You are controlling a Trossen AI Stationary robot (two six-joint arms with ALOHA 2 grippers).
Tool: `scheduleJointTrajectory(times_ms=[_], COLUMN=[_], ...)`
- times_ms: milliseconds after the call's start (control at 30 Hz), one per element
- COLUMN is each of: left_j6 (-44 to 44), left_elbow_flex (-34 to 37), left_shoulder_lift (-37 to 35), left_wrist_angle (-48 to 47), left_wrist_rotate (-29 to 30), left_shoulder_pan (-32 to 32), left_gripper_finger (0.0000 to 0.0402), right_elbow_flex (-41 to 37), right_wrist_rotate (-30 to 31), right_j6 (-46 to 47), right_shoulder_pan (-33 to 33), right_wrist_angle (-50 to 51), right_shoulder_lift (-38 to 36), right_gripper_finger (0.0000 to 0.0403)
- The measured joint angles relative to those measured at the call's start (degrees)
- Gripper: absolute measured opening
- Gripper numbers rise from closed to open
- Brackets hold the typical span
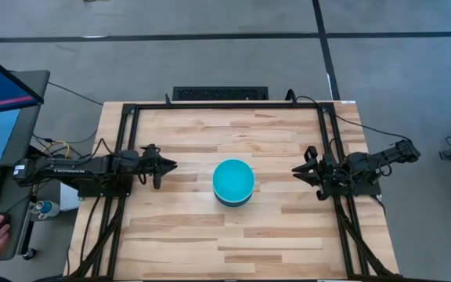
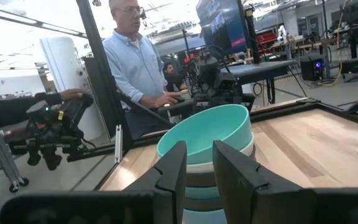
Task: Nest bowls inside each other
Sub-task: Return to Home Position
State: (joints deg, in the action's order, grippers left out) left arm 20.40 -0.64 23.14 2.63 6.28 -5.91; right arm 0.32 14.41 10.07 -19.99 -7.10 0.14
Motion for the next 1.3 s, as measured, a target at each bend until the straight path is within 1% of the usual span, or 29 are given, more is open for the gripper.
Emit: scheduleJointTrajectory(times_ms=[133,367,533,1300], left_j6=[0.0,-0.01,-0.02,-0.04], left_elbow_flex=[0.0,0.02,0.02,0.04], left_shoulder_lift=[-4.49,-16.85,-23.14,-22.71], left_wrist_angle=[-0.13,-0.17,-0.16,-0.19], left_wrist_rotate=[0.02,0.04,0.06,0.17], left_shoulder_pan=[0.04,0.06,0.04,0.15], left_gripper_finger=[0.0073,0.0073,0.0073,0.0073], right_elbow_flex=[-0.02,-0.02,-0.02,-0.04], right_wrist_rotate=[0.0,0.0,0.02,0.02], right_j6=[0.0,0.0,0.0,0.0], right_shoulder_pan=[0.0,0.0,0.0,0.0], right_wrist_angle=[0.07,0.05,0.05,0.07], right_shoulder_lift=[0.0,0.0,0.0,0.0], right_gripper_finger=[0.0102,0.0102,0.0102,0.0102])
